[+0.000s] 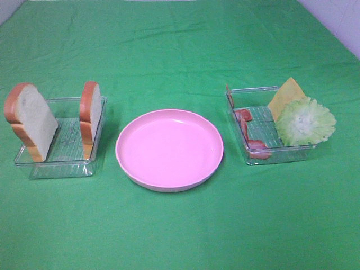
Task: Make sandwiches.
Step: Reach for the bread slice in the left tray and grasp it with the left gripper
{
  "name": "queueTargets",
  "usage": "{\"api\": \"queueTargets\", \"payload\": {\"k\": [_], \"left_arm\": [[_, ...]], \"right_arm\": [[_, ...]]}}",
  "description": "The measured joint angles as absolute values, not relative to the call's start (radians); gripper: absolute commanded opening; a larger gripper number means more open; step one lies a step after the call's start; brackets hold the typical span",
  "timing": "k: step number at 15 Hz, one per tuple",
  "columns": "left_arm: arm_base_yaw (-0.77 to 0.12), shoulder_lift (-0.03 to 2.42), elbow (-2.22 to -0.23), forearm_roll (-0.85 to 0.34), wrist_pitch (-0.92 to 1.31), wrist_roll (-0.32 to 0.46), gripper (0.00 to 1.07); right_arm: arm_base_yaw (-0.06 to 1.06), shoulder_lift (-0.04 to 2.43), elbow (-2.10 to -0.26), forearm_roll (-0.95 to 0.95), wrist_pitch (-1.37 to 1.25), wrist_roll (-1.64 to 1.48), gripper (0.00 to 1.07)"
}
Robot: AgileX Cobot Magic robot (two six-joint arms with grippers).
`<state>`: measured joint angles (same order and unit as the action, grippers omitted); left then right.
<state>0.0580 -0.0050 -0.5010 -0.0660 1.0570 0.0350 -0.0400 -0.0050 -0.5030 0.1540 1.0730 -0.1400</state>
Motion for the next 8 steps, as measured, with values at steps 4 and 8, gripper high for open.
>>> {"api": "queueTargets", "payload": {"k": [4, 8], "left_arm": [[0.058, 0.122, -0.535, -0.097, 0.927, 0.035, 0.81], [0.058, 0.435, -0.606, -0.167, 0.842, 0.036, 0.81]], "right_arm": [[-0.04, -0.005, -0.503, 0.154, 1.073, -0.14, 0.75], [-0.04, -0.005, -0.503, 0.154, 1.073, -0.14, 0.75]]}}
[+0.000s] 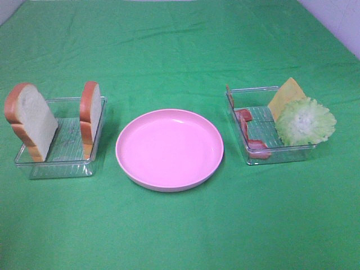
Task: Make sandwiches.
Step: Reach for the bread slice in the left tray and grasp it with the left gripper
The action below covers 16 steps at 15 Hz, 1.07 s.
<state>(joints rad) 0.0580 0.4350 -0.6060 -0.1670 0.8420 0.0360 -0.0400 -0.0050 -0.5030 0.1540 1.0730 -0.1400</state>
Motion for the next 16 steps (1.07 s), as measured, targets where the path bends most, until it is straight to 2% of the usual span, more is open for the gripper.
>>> {"api": "queueTargets", "payload": {"k": [5, 9, 13, 16], "left_arm": [[0.058, 0.827, -0.859, -0.192, 0.899, 0.036, 0.81], [0.045, 1.193, -1.151, -0.276, 1.002, 0.036, 0.81], [-0.072, 1.396, -1.27, -0.263, 1.076, -0.013, 0.81], [-0.22, 1.544, -1.329, -0.168, 1.081, -0.15, 0.81]], "right_arm": [[-0.04, -0.005, -0.503, 0.154, 1.073, -0.14, 0.75], [-0.04, -0.005, -0.503, 0.154, 1.073, -0.14, 0.75], [-0.04, -0.005, -0.503, 0.154, 1.073, -0.14, 0.75], [-0.04, -0.005, -0.503, 0.154, 1.073, -0.14, 0.75]]}}
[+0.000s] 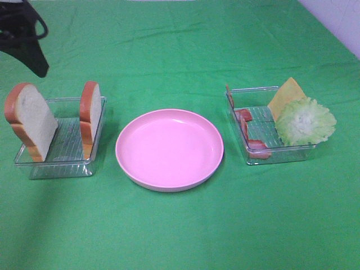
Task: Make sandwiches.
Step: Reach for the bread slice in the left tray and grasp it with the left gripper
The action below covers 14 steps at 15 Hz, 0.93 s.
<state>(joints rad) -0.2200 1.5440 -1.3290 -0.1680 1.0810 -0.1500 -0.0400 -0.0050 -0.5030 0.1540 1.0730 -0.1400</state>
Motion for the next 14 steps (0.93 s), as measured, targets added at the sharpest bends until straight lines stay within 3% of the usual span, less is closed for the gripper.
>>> {"api": "queueTargets", "payload": {"k": [3, 4, 8, 14], "left_arm": [[-0.36, 1.686, -1.391, -0.007, 1.102, -0.351, 0.8], [-0.391, 1.72, -1.41, 0.032, 1.11, -0.386, 0.8], [-0.437, 1.838, -1.473, 0.075, 1.097, -0.458, 0.78], [-0.437, 1.92, -1.511, 0.079, 0.962, -0.465, 0.78]], "right_arm": [[-0.04, -0.005, -0.503, 0.154, 1.073, -0.14, 0.75], [-0.04, -0.005, -0.503, 0.154, 1.073, -0.14, 0.75], [-0.04, -0.005, -0.503, 0.154, 1.073, -0.14, 0.75], [-0.04, -0.005, -0.503, 0.154, 1.073, -0.14, 0.75]]}}
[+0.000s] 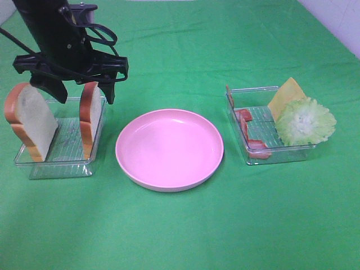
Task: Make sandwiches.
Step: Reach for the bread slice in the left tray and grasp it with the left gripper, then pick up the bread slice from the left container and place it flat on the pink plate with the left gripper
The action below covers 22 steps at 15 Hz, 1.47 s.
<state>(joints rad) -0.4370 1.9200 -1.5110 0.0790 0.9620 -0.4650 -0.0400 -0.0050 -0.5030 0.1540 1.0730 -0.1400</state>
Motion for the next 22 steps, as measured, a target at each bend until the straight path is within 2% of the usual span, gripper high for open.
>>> {"api": "queueTargets", "payload": {"k": [5, 7, 11, 12, 13, 14, 15, 17, 22], "left_arm": [[-0.437, 1.991, -1.512, 0.083, 0.903, -0.465, 0.76], [-0.437, 1.999, -1.512, 0.086, 0.899, -0.465, 0.7], [-0.437, 2.002, -1.512, 0.088, 0.899, -0.465, 0.46], [-0.437, 2.002, -1.512, 0.089, 0.899, -0.465, 0.37], [-0.437, 2.002, -1.512, 0.091, 0.899, -0.465, 0.22], [-0.437, 2.002, -1.512, 0.098, 0.901, -0.465, 0.14], [-0.437, 2.002, -1.512, 0.098, 0.901, -0.465, 0.14], [-0.437, 2.002, -1.512, 0.101, 0.904, -0.465, 0.0], [-0.437, 1.98, -1.512, 0.088, 0.967, -0.465, 0.0]], "right_arm": [[-0.04, -0.005, -0.503, 0.154, 1.073, -0.14, 0.75], [-0.04, -0.005, -0.503, 0.154, 1.073, -0.14, 0.75], [-0.04, -0.005, -0.503, 0.154, 1.073, -0.14, 0.75], [-0.04, -0.005, -0.503, 0.154, 1.073, -0.14, 0.75], [-0.04, -0.005, -0.503, 0.154, 1.073, -0.14, 0.75], [-0.04, -0.005, -0.503, 0.154, 1.073, -0.14, 0.75], [-0.04, -0.005, -0.503, 0.154, 1.073, -0.14, 0.75], [-0.04, -0.005, -0.503, 0.154, 1.073, -0.14, 0.75], [-0.04, -0.005, -0.503, 0.154, 1.073, -0.14, 0.75]]}}
